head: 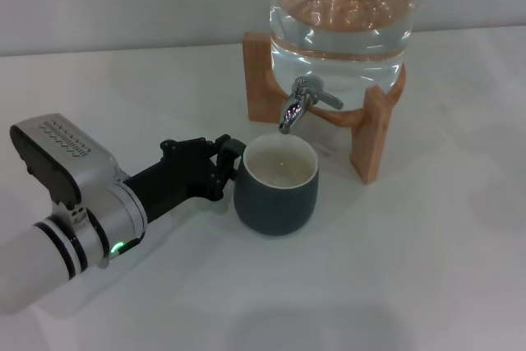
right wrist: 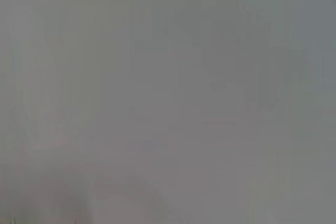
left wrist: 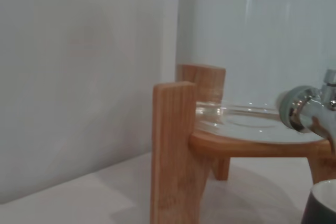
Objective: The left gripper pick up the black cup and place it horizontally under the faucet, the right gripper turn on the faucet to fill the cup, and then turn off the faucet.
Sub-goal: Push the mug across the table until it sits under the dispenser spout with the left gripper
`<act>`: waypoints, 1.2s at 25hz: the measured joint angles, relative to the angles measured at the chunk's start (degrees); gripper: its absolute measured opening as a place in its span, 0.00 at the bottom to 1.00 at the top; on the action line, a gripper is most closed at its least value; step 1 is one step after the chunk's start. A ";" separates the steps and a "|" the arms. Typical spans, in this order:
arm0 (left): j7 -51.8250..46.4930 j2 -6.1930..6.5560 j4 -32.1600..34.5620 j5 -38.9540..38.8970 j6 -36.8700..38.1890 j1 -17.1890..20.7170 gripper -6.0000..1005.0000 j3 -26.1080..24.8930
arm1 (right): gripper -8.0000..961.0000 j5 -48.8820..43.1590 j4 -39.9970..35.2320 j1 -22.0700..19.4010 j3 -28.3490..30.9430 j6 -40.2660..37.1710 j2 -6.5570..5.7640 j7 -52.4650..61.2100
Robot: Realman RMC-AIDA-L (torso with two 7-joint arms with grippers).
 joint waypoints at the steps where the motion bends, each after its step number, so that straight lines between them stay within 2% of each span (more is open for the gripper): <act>1: -0.03 0.00 0.00 0.29 -0.01 0.10 0.18 -0.09 | 0.88 0.00 0.01 0.05 0.00 0.01 0.00 0.00; 19: 0.07 0.18 1.44 -0.27 3.56 -0.08 0.19 -2.30 | 0.88 0.00 0.66 0.41 0.18 -0.04 0.09 -0.13; 30: 0.40 -0.08 1.71 -0.28 5.34 -2.31 0.19 -2.48 | 0.88 0.00 0.65 0.48 0.21 -0.04 0.09 -0.13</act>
